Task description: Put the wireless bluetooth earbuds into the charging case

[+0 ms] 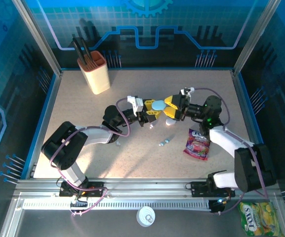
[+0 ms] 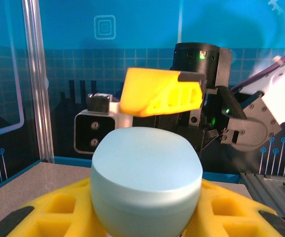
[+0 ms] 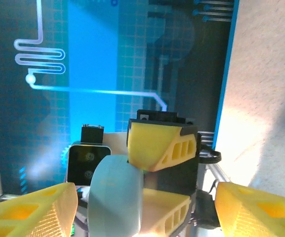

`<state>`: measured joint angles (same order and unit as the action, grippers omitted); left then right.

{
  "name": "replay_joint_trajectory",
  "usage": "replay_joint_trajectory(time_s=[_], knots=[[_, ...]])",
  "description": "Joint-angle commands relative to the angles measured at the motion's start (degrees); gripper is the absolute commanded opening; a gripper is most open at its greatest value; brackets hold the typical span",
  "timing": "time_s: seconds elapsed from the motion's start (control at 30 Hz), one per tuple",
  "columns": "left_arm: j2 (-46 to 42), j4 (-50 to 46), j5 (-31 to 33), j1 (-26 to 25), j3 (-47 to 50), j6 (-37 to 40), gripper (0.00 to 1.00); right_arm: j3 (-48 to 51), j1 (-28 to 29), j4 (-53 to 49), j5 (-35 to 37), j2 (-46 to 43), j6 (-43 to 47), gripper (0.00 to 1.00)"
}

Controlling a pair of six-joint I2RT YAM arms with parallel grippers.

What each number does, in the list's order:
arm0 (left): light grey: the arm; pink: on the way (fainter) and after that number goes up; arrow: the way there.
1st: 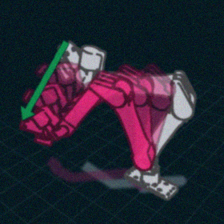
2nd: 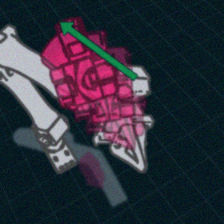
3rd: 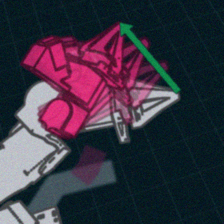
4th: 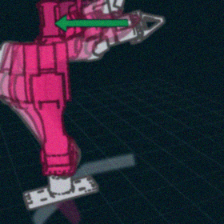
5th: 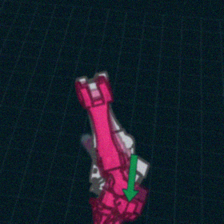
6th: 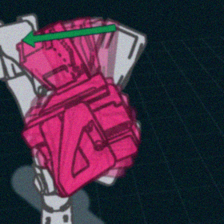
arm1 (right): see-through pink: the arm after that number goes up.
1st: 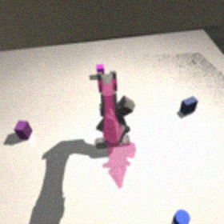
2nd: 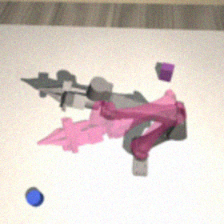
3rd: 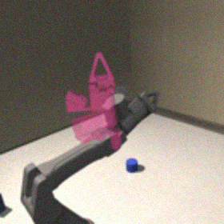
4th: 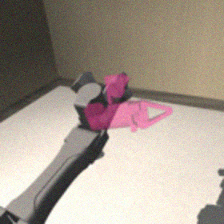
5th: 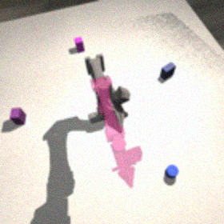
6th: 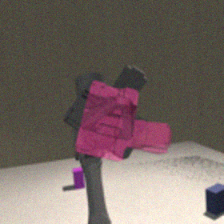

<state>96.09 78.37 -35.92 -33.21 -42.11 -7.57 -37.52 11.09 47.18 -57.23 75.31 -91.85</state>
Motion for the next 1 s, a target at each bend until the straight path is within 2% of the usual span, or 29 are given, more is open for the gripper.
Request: replay_joint_trajectory(time_s=[0.0, 0.17, 0.23, 0.3, 0.33, 0.4, 0.6, 0.7, 0.97], knots=[[-0.63, 1.88, -1.09, 0.28, 1.94, 0.65, 0.34, -4.18, -2.01, -21.20, 2.67, -5.61, 19.03, 0.79], [-2.74, 0.07, -1.90, 1.22, 5.11, 0.85, 0.34, -11.98, -0.52, -49.20, 10.31, -10.48, 48.37, 0.82], [-3.89, -0.61, -2.58, 1.63, 6.42, 0.95, 0.34, -15.08, 2.24, -55.95, 14.33, -12.38, 59.44, 0.83], [-5.08, -1.63, -3.84, 2.02, 7.61, 0.78, 0.34, -17.76, 6.34, -62.44, 21.80, -14.17, 70.64, 0.84], [-5.61, -2.14, -4.33, 2.11, 8.03, 0.74, 0.34, -18.92, 8.30, -64.94, 25.04, -14.86, 75.20, 0.87], [-6.59, -3.35, -5.21, 2.18, 8.97, 0.63, 0.34, -20.76, 13.10, -68.49, 32.29, -16.15, 83.67, 1.00], [-8.58, -4.20, -6.66, 2.29, 11.30, 0.02, 0.34, -20.75, 24.59, -69.93, 43.55, -17.48, 106.64, 1.00], [-9.47, -5.24, -7.44, 2.29, 11.69, 0.12, 0.34, -20.27, 28.44, -69.31, 48.28, -16.93, 114.26, 1.00], [-11.01, -5.97, -8.78, 2.27, 12.56, 1.26, 0.34, -22.66, 30.63, -68.51, 55.91, -12.72, 115.90, 1.00]])
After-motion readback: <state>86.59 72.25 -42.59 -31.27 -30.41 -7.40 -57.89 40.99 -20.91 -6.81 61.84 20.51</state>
